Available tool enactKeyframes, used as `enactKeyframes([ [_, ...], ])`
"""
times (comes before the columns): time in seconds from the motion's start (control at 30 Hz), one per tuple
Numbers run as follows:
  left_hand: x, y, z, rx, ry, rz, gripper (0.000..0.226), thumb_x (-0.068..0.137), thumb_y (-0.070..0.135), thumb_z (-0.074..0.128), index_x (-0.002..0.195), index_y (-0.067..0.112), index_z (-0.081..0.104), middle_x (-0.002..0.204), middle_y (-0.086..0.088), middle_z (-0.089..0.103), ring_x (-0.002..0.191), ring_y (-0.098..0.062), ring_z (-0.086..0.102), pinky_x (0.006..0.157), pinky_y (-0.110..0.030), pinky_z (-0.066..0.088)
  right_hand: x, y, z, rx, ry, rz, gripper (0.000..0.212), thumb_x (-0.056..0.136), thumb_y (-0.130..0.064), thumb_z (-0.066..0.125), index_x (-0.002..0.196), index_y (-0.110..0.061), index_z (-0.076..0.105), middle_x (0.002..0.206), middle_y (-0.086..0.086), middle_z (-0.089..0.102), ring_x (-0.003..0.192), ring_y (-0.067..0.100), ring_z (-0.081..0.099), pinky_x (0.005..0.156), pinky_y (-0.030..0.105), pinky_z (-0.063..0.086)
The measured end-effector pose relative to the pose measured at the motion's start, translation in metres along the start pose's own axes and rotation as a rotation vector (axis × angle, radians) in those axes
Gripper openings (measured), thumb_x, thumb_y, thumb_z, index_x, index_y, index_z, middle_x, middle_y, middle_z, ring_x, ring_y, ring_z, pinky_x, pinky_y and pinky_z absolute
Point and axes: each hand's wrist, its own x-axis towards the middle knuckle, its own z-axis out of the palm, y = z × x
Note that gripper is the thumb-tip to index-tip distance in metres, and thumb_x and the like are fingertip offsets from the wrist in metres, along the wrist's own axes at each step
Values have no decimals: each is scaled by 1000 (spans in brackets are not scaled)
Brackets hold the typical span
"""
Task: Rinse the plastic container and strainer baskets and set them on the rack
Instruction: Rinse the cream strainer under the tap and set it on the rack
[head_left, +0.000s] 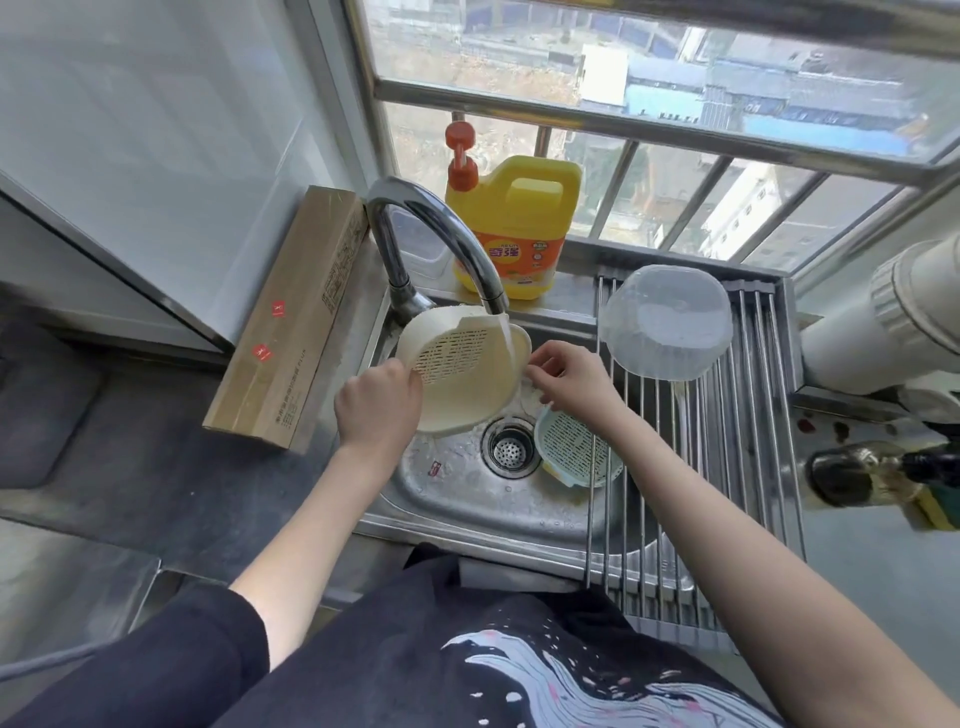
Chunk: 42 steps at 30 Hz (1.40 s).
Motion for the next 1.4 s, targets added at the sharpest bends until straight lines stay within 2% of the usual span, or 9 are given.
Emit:
enactKeyframes([
  [0.13, 3, -6, 16, -233, -40, -104, 39, 100, 25, 37, 79, 1, 60, 67, -9, 52, 63, -29, 53, 56, -30, 34, -6, -3, 0, 70, 9, -62, 10, 89, -23, 63, 90, -14, 58, 74, 9, 66, 68, 29, 66, 58, 43, 58],
  [0.27, 4, -8, 30, -508, -188, -215, 43, 97, 34, 43, 74, 3, 62, 60, -10, 62, 55, -25, 64, 53, -30, 53, -5, -3, -3, -8, 101, -114, 16, 87, -31, 64, 84, -18, 54, 70, 2, 60, 64, 18, 56, 61, 41, 54],
  [0.43, 13, 3, 34, -660, -401, -318, 44, 96, 42, 47, 72, 7, 60, 57, -7, 59, 43, -14, 54, 36, -15, 40, 0, -7, -14, -29, 108, -50, 22, 92, -33, 58, 83, -14, 53, 73, 6, 60, 62, 23, 60, 53, 41, 57],
  [0.7, 39, 19, 29, -511, -462, -193, 59, 97, 49, 35, 59, 9, 55, 60, -7, 58, 61, -26, 58, 57, -28, 41, 7, -6, -27, 113, 156, 74, 21, 95, -30, 55, 80, -20, 46, 87, 14, 65, 58, 24, 61, 36, 28, 49],
  [0.8, 42, 23, 27, -407, -521, -165, 45, 94, 43, 39, 73, 7, 55, 74, -9, 58, 74, -28, 55, 62, -28, 37, 6, 1, -29, 87, 194, 109, 20, 93, -30, 57, 78, -20, 48, 84, 9, 65, 67, 26, 61, 53, 37, 52],
  [0.93, 34, 21, 28, -326, -589, -165, 34, 89, 36, 44, 87, 5, 58, 75, -5, 57, 76, -27, 55, 64, -29, 41, -3, 12, -27, 143, 131, 180, 19, 92, -30, 59, 81, -15, 53, 71, 5, 59, 52, 16, 51, 39, 21, 39],
  [1.1, 25, 13, 22, -199, -663, -202, 21, 85, 27, 46, 80, 8, 54, 60, -3, 50, 57, -20, 49, 68, -30, 43, -15, 18, -14, 165, 4, 240, 18, 92, -28, 59, 86, -11, 55, 63, 4, 53, 40, 13, 42, 34, 18, 33],
  [1.23, 23, 6, 18, -200, -624, -143, 35, 90, 34, 42, 66, 10, 52, 55, -6, 56, 47, -21, 52, 56, -27, 45, -22, 21, -3, 186, 46, 194, 14, 92, -26, 58, 89, -13, 55, 69, 5, 55, 48, 14, 44, 37, 19, 35],
  [1.4, 17, -3, 21, -274, -510, -65, 56, 96, 51, 39, 57, 12, 51, 52, -4, 56, 48, -20, 56, 63, -35, 54, -31, 21, 3, 281, 172, 14, 12, 92, -25, 60, 85, -19, 52, 55, 3, 43, 50, 15, 36, 47, 24, 30],
])
